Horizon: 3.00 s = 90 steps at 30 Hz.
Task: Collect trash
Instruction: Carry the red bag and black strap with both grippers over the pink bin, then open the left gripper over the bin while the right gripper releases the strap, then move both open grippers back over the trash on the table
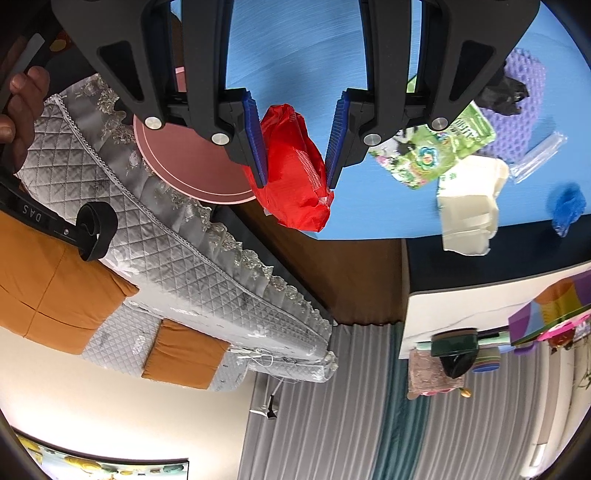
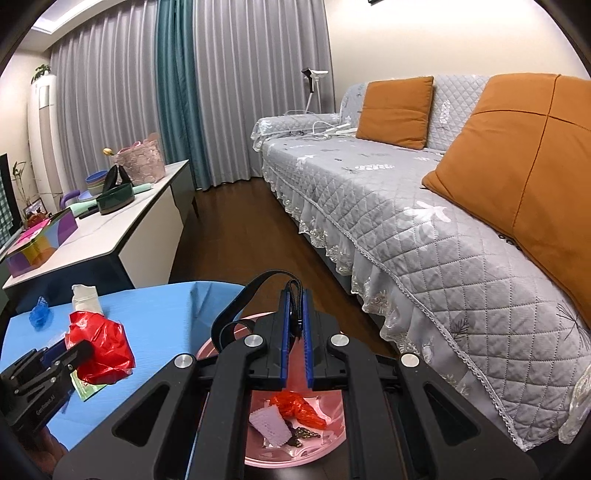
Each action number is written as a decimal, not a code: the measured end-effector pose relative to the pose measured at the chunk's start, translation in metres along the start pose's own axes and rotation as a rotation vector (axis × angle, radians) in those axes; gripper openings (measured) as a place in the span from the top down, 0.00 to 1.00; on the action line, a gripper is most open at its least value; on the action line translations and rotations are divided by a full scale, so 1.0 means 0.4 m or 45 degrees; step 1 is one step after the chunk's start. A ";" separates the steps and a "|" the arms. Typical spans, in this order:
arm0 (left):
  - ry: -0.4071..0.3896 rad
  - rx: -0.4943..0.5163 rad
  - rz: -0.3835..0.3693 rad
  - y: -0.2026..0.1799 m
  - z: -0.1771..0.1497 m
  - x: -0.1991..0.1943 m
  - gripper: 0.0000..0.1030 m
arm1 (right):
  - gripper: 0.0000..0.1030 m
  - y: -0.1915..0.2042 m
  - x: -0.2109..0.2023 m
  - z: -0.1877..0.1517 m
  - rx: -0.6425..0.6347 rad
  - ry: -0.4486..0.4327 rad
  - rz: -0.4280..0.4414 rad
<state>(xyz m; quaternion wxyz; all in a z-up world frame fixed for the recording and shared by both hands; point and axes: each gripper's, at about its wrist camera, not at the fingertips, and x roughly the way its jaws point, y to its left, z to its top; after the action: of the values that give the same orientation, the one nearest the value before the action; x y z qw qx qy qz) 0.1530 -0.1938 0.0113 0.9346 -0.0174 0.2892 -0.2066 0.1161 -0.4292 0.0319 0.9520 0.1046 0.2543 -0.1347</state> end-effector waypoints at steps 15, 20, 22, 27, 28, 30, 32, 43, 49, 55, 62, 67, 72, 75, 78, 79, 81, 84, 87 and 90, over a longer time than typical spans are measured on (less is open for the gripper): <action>0.032 0.033 -0.076 -0.067 -0.008 0.062 0.69 | 0.93 -0.039 0.031 0.001 0.034 0.014 -0.032; 0.045 0.054 -0.109 -0.096 -0.007 0.089 0.69 | 0.93 -0.050 0.046 0.000 0.051 0.028 -0.038; 0.052 0.062 -0.122 -0.110 -0.005 0.105 0.69 | 0.93 -0.053 0.049 0.001 0.052 0.027 -0.042; 0.066 0.105 -0.140 -0.147 0.005 0.138 0.69 | 0.93 -0.076 0.053 0.000 0.072 0.032 -0.050; 0.071 0.116 -0.146 -0.156 0.007 0.145 0.69 | 0.93 -0.083 0.054 0.000 0.079 0.033 -0.051; 0.082 0.138 -0.155 -0.173 0.012 0.158 0.68 | 0.90 -0.091 0.057 0.001 0.088 0.037 -0.044; 0.098 0.157 -0.151 -0.183 0.015 0.167 0.65 | 0.89 -0.094 0.062 0.001 0.090 0.054 -0.028; 0.110 0.125 -0.066 -0.116 0.024 0.095 0.55 | 0.44 -0.058 0.046 0.015 0.107 0.047 0.010; 0.066 0.102 -0.002 -0.058 0.056 0.008 0.55 | 0.44 0.014 0.026 0.024 0.054 0.039 0.057; 0.025 0.078 0.067 0.017 0.092 -0.087 0.55 | 0.44 0.102 -0.026 0.027 -0.019 -0.067 0.097; -0.008 0.024 0.132 0.119 0.124 -0.167 0.55 | 0.46 0.189 -0.047 0.027 -0.067 -0.084 0.203; -0.011 -0.051 0.164 0.222 0.145 -0.197 0.55 | 0.50 0.213 -0.039 0.028 -0.040 -0.042 0.248; -0.015 -0.108 0.231 0.333 0.149 -0.215 0.55 | 0.59 0.238 -0.017 0.024 -0.006 0.001 0.276; -0.010 -0.121 0.275 0.400 0.140 -0.220 0.55 | 0.62 0.268 0.001 0.016 -0.016 0.025 0.302; -0.005 -0.138 0.307 0.456 0.131 -0.219 0.55 | 0.65 0.311 0.020 0.002 -0.053 0.050 0.330; -0.007 -0.143 0.320 0.478 0.127 -0.218 0.55 | 0.65 0.328 0.027 -0.003 -0.062 0.059 0.344; -0.010 -0.150 0.345 0.513 0.117 -0.214 0.55 | 0.65 0.355 0.039 -0.008 -0.070 0.072 0.365; 0.003 -0.191 0.398 0.583 0.086 -0.205 0.55 | 0.65 0.396 0.058 -0.018 -0.087 0.096 0.407; 0.026 -0.249 0.426 0.639 0.057 -0.201 0.55 | 0.65 0.446 0.086 -0.038 -0.131 0.129 0.441; 0.050 -0.282 0.463 0.693 0.028 -0.190 0.55 | 0.65 0.479 0.115 -0.056 -0.158 0.164 0.461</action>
<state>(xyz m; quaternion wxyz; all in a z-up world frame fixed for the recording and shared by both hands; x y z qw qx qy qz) 0.2067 0.0889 0.0191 0.9430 -0.0633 0.3266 -0.0017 0.2036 -0.2520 0.0143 0.9471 0.0983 0.2993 0.0615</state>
